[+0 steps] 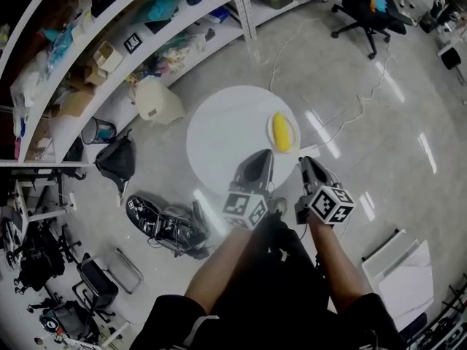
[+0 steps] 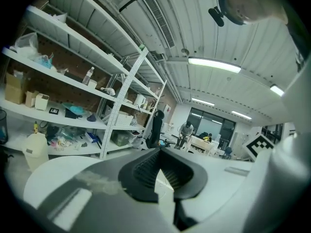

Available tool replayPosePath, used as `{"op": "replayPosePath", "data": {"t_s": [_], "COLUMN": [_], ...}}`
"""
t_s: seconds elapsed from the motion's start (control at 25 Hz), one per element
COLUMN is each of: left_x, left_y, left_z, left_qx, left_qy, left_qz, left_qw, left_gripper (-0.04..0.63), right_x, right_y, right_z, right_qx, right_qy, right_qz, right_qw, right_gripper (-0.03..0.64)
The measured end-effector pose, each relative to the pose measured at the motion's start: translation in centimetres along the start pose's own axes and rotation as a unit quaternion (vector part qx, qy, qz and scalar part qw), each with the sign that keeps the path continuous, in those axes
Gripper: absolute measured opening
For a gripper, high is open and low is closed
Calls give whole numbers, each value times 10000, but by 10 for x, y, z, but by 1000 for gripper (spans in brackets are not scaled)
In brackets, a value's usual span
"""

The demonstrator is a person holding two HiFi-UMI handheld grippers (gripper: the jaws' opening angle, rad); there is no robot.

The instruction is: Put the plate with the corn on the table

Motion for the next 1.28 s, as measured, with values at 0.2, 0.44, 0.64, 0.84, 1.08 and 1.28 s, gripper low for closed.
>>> {"op": "replayPosePath", "data": {"t_s": [0.2,0.44,0.64,0.84,1.08,1.28], "left_x": [-26,-52,-68,-72,-81,-87], "left_y": [0,-22,-36,-45,-62,-70], "left_z": [-14,-16,-2,10,17,16], "left_qx": [36,128,234,227,244,258], "left_qy": [-4,4,184,331,559,741], "left_qz": [-70,-280,-299,-252,-245,-381], "left_qw": [10000,9995,9991,9989,9978,9962], "left_gripper": [5,5,5,5,5,5], "right_x": [-20,-32,-36,-32,-30,-34], "right_y": [0,-11,-19,-24,-17,-11], "right_z": [20,57,86,98,123,137], "right_qx": [-112,-455,-658,-808,-882,-999], "right_qy": [-103,-258,-260,-180,-88,-72], "right_qz": [-81,-184,-262,-308,-368,-421], "right_qw": [9999,9985,9971,9961,9954,9941], "right_gripper": [9,9,9,9,9,9]}}
Point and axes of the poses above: the fingertips, and each gripper's own axes: x forward along the fingers, z to its left, y out of its underside, the point moved 8 cm from there along -x, backward along the fingers, and after that the axes turned 15 degrees about -y, right-handed, at the moved point
